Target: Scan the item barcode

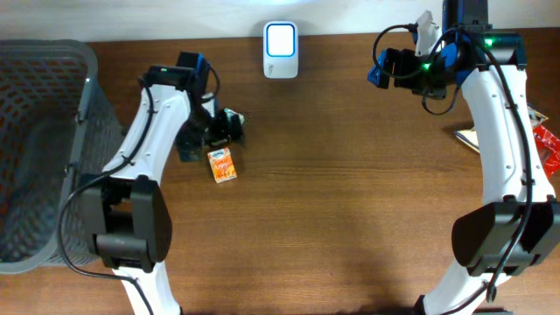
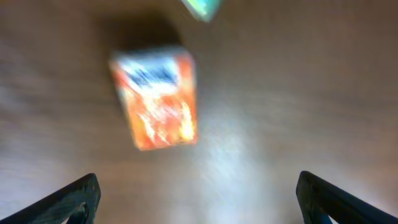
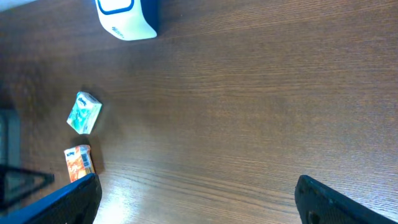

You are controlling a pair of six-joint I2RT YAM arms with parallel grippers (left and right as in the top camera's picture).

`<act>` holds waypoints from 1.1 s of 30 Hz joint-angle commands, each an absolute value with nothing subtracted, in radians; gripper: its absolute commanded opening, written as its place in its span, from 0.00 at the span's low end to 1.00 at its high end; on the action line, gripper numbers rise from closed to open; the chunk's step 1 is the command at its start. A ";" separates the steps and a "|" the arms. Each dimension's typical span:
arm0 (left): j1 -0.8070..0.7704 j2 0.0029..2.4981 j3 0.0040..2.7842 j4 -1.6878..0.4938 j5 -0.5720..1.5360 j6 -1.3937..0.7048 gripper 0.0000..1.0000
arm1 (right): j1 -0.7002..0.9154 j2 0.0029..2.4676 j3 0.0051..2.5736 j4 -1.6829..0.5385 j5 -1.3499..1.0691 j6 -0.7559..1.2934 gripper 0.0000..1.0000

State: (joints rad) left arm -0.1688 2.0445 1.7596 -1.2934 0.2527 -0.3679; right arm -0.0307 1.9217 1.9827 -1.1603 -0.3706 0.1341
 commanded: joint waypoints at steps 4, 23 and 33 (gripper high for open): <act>-0.312 2.032 1.749 -1.340 0.046 -0.350 0.99 | -0.027 1.922 1.980 -1.164 -0.358 0.128 0.99; -0.340 2.034 1.459 -0.907 -0.127 -0.441 0.39 | -0.027 1.921 1.980 -1.164 -0.358 0.127 0.99; -0.340 2.038 1.430 -0.860 -0.191 -0.478 0.36 | -0.027 1.921 1.980 -1.164 -0.358 0.127 0.99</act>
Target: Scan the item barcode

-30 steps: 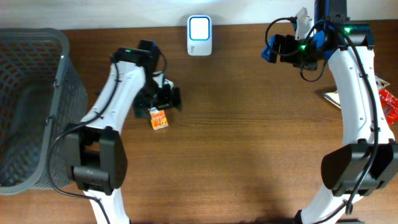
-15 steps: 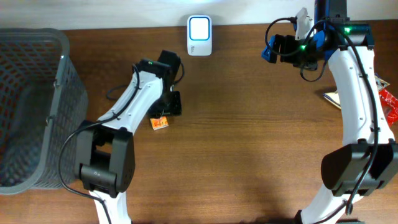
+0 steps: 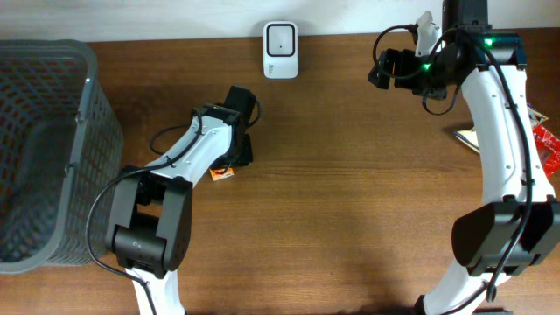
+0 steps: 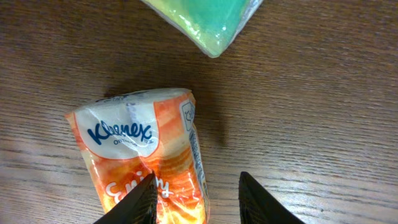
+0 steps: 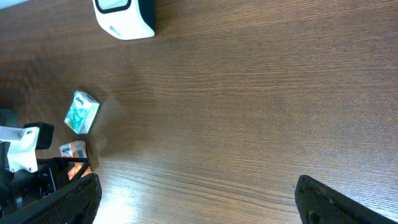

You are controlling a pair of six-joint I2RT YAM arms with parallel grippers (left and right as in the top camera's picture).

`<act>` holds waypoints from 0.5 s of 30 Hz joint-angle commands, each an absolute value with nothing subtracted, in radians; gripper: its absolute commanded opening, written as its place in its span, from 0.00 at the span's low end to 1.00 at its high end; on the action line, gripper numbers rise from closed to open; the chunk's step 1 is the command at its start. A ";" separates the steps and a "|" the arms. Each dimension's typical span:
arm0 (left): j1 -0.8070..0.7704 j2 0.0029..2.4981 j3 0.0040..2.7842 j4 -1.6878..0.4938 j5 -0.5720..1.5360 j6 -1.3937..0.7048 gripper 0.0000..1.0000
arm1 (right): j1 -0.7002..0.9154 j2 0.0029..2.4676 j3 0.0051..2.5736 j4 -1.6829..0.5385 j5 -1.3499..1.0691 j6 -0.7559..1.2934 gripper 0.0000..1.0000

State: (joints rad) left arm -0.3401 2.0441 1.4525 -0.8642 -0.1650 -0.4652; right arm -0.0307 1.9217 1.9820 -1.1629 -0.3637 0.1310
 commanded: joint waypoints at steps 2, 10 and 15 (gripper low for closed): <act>-0.340 2.040 1.414 -0.856 -0.187 -0.478 0.29 | -0.027 1.921 1.980 -1.164 -0.358 0.127 0.99; -0.370 2.040 1.385 -0.852 0.047 -0.414 0.00 | -0.027 1.921 1.980 -1.164 -0.358 0.127 0.99; -0.453 2.040 1.390 -0.837 0.162 -0.410 0.00 | -0.027 1.921 1.980 -1.164 -0.358 0.127 0.99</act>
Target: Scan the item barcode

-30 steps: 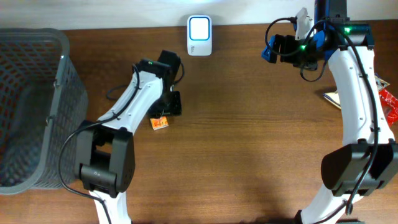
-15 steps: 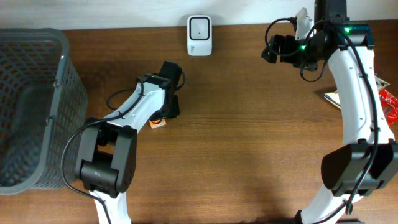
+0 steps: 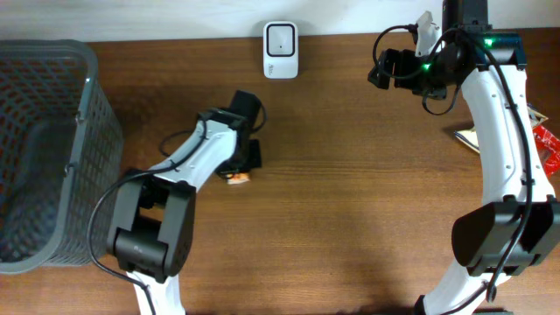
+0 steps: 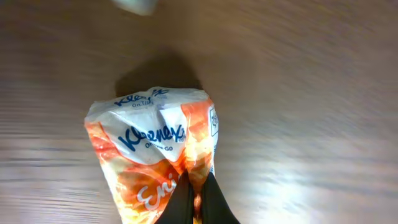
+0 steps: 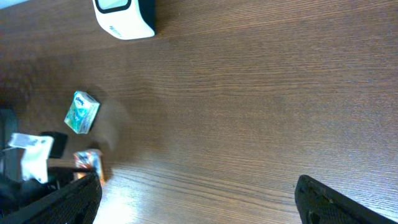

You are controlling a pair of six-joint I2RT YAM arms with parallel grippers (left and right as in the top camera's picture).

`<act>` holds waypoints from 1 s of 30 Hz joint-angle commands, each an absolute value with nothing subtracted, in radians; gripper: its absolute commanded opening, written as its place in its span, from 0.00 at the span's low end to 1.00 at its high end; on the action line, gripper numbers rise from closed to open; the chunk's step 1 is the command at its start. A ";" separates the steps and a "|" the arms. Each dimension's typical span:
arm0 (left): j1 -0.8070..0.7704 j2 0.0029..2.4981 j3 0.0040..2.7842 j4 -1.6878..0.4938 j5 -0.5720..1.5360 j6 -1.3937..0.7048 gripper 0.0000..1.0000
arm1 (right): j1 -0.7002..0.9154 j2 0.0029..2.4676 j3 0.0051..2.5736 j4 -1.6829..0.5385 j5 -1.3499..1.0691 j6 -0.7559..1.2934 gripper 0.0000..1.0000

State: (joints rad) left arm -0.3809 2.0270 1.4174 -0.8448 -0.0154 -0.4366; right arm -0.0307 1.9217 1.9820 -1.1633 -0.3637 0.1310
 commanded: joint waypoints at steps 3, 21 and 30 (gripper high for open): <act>-0.511 2.040 1.409 -0.802 0.165 -0.410 0.00 | -0.027 1.921 1.980 -1.164 -0.358 0.127 0.99; -0.588 1.982 1.602 -0.809 0.161 -0.391 0.88 | -0.027 1.922 1.980 -1.164 -0.358 0.127 0.99; -0.482 1.881 1.800 -1.094 0.052 -0.343 0.99 | -0.027 1.921 1.980 -1.164 -0.358 0.128 0.99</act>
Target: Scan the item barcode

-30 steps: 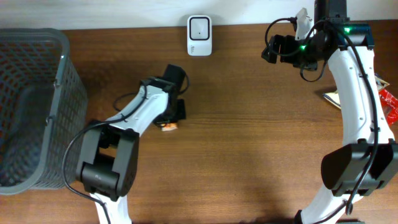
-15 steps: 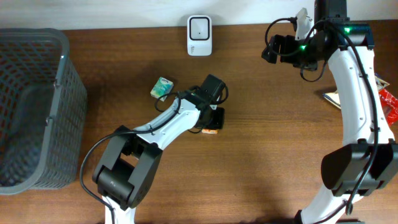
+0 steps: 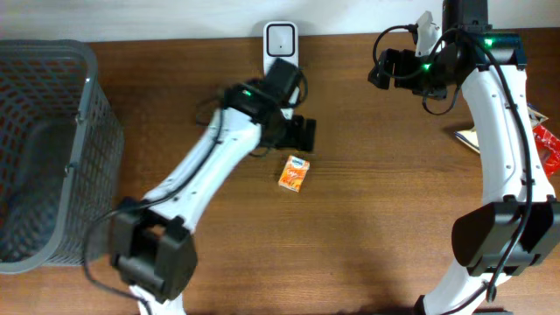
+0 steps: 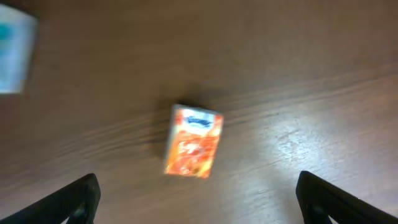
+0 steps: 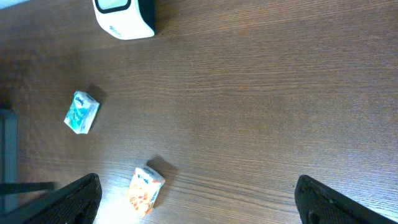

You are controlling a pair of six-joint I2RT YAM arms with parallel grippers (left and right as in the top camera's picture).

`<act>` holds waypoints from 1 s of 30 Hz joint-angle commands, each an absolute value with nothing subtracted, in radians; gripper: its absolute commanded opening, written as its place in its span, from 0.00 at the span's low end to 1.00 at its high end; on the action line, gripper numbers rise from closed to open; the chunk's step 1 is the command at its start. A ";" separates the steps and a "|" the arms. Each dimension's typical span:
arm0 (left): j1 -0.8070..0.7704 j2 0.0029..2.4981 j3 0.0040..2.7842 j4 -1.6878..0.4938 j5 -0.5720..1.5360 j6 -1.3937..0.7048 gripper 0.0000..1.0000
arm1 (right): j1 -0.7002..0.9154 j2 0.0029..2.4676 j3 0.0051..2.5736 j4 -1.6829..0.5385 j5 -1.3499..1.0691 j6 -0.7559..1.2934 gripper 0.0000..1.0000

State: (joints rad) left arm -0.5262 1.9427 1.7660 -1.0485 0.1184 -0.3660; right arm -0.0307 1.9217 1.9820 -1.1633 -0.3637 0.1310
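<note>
An orange Kleenex tissue pack (image 3: 294,172) lies flat on the brown table, below and slightly right of the white barcode scanner (image 3: 280,39) at the back edge. My left gripper (image 3: 302,133) hangs above the pack, open and empty. In the left wrist view the pack (image 4: 194,140) is blurred, far below my left gripper (image 4: 196,205). My right gripper (image 3: 378,70) is raised at the back right, open. The right wrist view shows the scanner (image 5: 123,15) and the orange pack (image 5: 146,190) beyond my right gripper (image 5: 199,205).
A green tissue pack (image 5: 82,112) lies left of the orange one, also at the edge of the left wrist view (image 4: 12,53). A grey mesh basket (image 3: 44,149) fills the left side. Red and tan packets (image 3: 547,144) sit at the right table edge.
My left gripper was shut on the orange pack left of centre. Now it is open and higher up, and the pack lies free on the table further right, closer under the scanner.
My left gripper was open above the orange pack beside the green one. Then its fingers stood either side of the pack, then shut on it. Now the pack lies released further right. The right arm has stayed still throughout.
</note>
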 commanded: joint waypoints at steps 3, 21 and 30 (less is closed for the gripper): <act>-0.430 1.862 1.800 -1.147 0.049 -0.343 0.99 | -0.027 1.921 1.980 -1.164 -0.358 0.128 0.99; -0.251 1.864 1.799 -1.244 -0.159 -0.343 0.99 | -0.027 1.921 1.980 -1.164 -0.358 0.127 0.99; -0.160 1.864 1.798 -1.252 -0.155 -0.344 0.99 | -0.027 1.921 1.980 -1.164 -0.358 0.127 0.99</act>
